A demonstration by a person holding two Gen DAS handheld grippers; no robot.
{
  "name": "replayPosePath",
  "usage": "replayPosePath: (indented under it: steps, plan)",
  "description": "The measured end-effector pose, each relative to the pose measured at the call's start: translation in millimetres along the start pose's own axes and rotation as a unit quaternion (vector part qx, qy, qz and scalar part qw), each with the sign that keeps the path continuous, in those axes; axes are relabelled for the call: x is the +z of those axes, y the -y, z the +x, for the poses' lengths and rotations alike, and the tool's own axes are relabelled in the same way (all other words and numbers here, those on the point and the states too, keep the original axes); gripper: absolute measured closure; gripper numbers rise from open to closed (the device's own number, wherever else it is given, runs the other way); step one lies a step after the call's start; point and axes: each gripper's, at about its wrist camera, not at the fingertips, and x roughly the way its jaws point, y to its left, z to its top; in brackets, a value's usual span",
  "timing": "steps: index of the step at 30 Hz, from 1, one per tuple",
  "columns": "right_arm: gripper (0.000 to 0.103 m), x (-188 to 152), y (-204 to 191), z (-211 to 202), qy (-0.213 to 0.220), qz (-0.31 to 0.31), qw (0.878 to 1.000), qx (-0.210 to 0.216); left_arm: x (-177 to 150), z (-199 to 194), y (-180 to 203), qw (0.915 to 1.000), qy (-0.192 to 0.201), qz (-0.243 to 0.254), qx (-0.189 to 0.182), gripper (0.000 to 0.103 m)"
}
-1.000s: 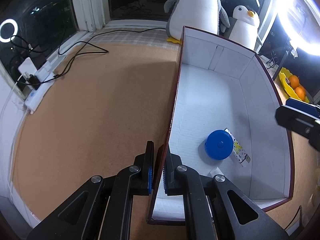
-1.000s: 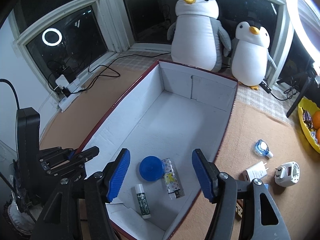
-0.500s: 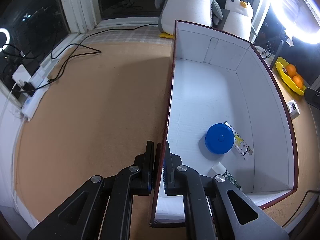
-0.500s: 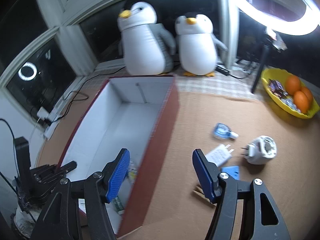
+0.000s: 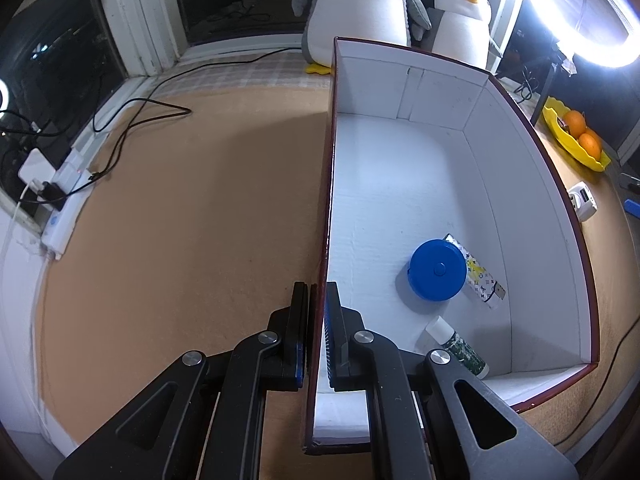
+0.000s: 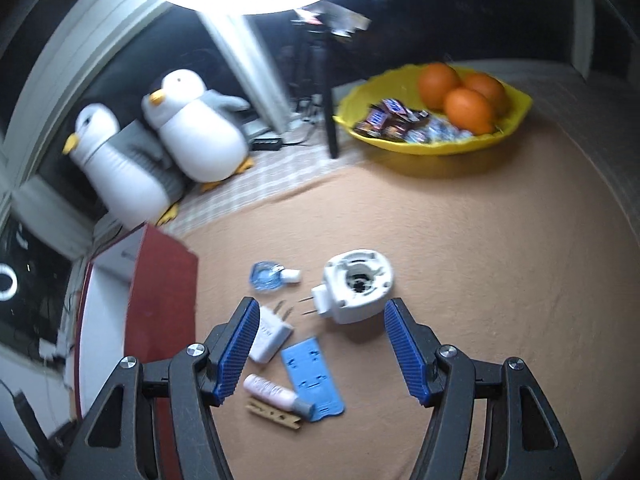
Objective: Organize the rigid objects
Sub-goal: 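Grasp the white plug-in air freshener with the right gripper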
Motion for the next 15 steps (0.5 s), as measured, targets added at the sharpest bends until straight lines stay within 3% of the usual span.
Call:
replayPosePath:
  steps: [7, 15]
  plan:
    - [0.055, 14, 50, 40, -0.046, 0.121, 0.991, 0.037, 1, 0, 0, 1.0000, -0.003, 0.002, -0.005, 0.097]
    - [0.064, 14, 59, 61, -0.066, 0.147, 0.987, 0.030, 2, 0, 0, 1.0000, -0.002, -0.001, -0.006, 0.097]
